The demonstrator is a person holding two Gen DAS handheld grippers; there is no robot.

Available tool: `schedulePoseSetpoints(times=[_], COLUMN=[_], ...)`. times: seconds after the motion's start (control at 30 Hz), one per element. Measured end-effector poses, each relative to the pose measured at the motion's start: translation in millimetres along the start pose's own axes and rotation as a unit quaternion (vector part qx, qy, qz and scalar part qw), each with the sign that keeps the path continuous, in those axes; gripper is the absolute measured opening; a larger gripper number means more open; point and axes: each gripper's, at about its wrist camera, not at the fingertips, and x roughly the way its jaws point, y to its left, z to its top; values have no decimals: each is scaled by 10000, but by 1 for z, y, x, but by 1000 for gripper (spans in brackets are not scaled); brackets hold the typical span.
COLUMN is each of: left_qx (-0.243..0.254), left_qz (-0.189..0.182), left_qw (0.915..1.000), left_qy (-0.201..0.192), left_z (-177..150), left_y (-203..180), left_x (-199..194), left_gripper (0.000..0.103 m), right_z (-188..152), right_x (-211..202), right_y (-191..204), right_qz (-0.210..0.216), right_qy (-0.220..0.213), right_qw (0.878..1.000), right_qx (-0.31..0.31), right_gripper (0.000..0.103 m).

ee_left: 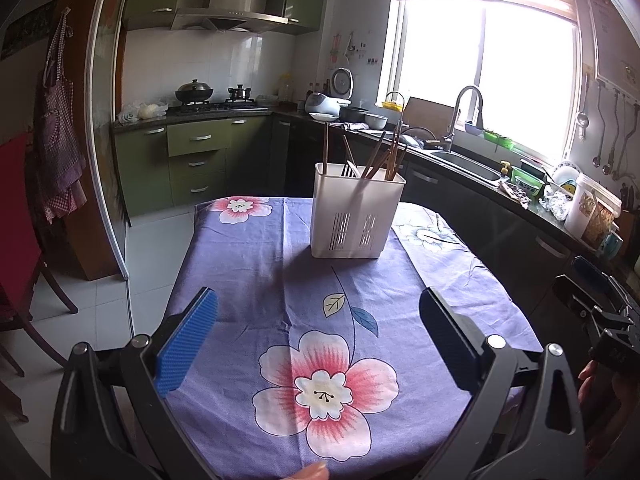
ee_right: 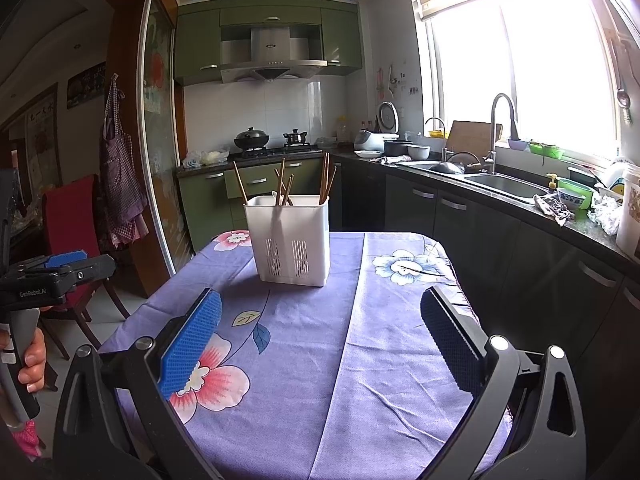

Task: Organize utensils

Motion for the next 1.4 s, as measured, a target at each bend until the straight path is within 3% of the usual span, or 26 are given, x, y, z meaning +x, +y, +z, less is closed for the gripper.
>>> schedulePoseSetpoints(times=[1.03,1.4], left_qx=[-81,116], left_qz=[98,128], left_qw=[9998,9998], left_qy=[145,58], left_z=[0,-1], left_y=[0,-7], left_x=[4,4], left_gripper=[96,96], right_z=[-3,-4], right_x=[5,7], right_y=[1,2], right_qz=[-37,-35], right_qy=[82,105], right_qw=[10000,9999], right_qx=[-24,-25], right_gripper=[98,98])
